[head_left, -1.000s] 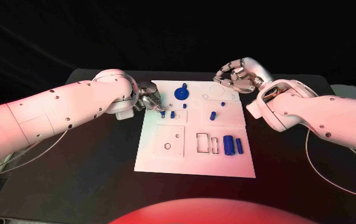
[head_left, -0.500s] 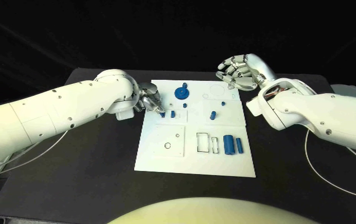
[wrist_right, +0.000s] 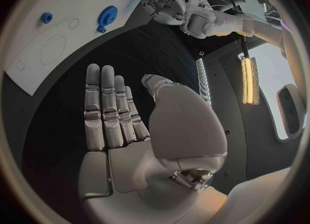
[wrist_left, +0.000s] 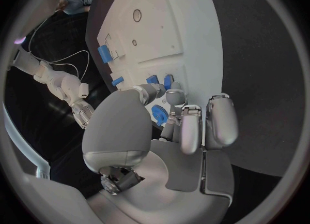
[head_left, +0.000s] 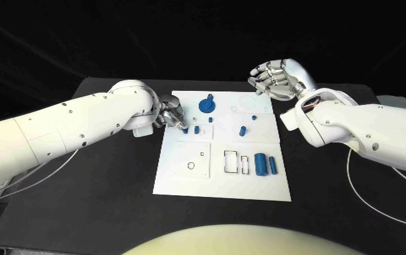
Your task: Assemble the parts on the task board
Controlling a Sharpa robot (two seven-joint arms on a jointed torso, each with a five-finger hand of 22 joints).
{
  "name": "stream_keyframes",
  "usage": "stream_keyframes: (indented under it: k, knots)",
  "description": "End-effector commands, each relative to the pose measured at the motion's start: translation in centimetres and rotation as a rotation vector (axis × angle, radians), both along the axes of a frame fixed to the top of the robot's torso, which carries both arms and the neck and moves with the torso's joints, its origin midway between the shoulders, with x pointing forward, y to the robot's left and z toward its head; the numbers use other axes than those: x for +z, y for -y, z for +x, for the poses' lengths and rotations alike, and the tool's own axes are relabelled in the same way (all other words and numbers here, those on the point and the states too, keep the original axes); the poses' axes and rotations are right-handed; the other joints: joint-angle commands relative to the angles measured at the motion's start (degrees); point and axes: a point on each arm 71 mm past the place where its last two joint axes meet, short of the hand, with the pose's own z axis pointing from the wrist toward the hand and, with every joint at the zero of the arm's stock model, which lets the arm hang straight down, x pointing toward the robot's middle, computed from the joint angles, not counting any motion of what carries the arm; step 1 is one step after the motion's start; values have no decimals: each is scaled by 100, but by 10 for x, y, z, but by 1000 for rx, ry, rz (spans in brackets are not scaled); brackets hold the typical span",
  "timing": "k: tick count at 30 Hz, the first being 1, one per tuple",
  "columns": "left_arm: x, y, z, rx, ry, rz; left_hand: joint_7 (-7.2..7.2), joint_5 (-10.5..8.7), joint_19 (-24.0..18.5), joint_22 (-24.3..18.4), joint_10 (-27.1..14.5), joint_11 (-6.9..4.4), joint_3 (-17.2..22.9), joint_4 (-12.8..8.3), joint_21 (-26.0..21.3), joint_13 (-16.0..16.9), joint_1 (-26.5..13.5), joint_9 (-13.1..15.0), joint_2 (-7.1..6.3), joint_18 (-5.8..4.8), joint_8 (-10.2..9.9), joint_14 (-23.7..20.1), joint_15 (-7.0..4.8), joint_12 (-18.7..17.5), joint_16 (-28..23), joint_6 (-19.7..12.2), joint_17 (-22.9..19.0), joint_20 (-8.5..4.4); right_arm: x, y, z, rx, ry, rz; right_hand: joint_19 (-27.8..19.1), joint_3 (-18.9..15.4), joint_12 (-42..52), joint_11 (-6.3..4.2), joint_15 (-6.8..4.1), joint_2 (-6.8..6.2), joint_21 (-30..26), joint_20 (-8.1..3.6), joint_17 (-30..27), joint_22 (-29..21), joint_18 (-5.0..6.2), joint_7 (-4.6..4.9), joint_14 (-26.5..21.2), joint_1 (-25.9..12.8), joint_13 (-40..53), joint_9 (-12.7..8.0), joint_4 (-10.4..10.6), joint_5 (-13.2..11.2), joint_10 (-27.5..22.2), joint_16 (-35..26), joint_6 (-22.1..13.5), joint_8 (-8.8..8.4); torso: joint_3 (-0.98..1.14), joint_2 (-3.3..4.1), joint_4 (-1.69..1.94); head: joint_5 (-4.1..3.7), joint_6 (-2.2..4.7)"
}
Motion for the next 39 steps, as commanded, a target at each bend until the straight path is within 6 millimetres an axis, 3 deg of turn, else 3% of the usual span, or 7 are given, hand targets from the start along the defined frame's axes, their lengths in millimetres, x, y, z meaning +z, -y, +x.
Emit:
stream_keyframes:
  k: [1, 27, 30, 32, 35, 39]
  knots:
    - [-2, 2, -1, -17, 15, 18, 1, 13, 31, 6, 39, -6, 842, -819, 32, 6, 46, 10, 44, -49, 18, 515, -43, 11, 24, 33, 1209, -27, 1, 0, 0, 6, 2, 40, -3, 36, -66, 2, 12, -37, -106, 28, -103, -166, 72, 19, -27, 41, -163, -46, -12, 23, 48, -145, -18, -29, 2, 0, -4, -5, -4]
    - [-4, 6, -5, -39, 3, 37, -7, 45, 34, 14, 75, -13, 870, -849, 36, 25, 32, 11, 12, -51, 12, 518, -50, 23, 30, 65, 1220, -33, 0, 1, 1, 1, -11, 56, 45, -2, -137, 33, 46, -37, -249, 62, -253, -461, 71, 49, 4, 17, -437, -128, -5, 23, 80, -357, -27, -60, 0, -3, 0, -6, -24]
    - [-4, 6, -6, -41, -9, 37, -21, 155, 40, 27, 148, -27, 894, -865, 42, 87, -19, 11, -29, -53, 2, 523, -62, 63, 41, 116, 1241, -41, 0, 1, 1, 1, -13, 56, 45, -4, -140, 35, 48, -36, -257, 64, -261, -477, 71, 50, 2, 17, -451, -132, -6, 26, 78, -369, -29, -62, 2, -2, 1, -8, -28]
    - [-5, 7, -7, -41, -17, 37, -45, 533, 57, 64, 230, -50, 865, -858, 60, 142, -115, 20, -81, -60, -5, 530, -82, 97, 54, 183, 1265, -55, 0, 1, 1, 1, -13, 56, 45, -5, -141, 35, 49, -36, -259, 65, -263, -482, 71, 50, 2, 16, -454, -133, -5, 27, 78, -372, -29, -62, 3, -2, 1, -8, -25]
    - [-5, 7, -7, -35, -24, 36, -63, 679, 68, 86, 284, -64, 802, -845, 70, 182, -179, 33, -97, -64, -4, 538, -94, 121, 71, 222, 1296, -63, 0, 1, 1, 1, -14, 56, 44, -8, -143, 37, 51, -35, -264, 67, -269, -494, 71, 51, 1, 15, -465, -136, -5, 29, 77, -381, -29, -63, 6, -3, 0, -6, -24]
    - [-5, 7, -6, -20, -24, 37, -94, 711, 89, 132, 336, -86, 717, -807, 90, 190, -253, 69, -98, -73, 23, 547, -110, 129, 86, 269, 1327, -69, 0, 1, 1, 1, -14, 56, 42, -10, -145, 38, 53, -34, -271, 69, -276, -511, 71, 53, -2, 14, -478, -140, -6, 31, 77, -394, -29, -63, 5, 2, -3, -9, -28]
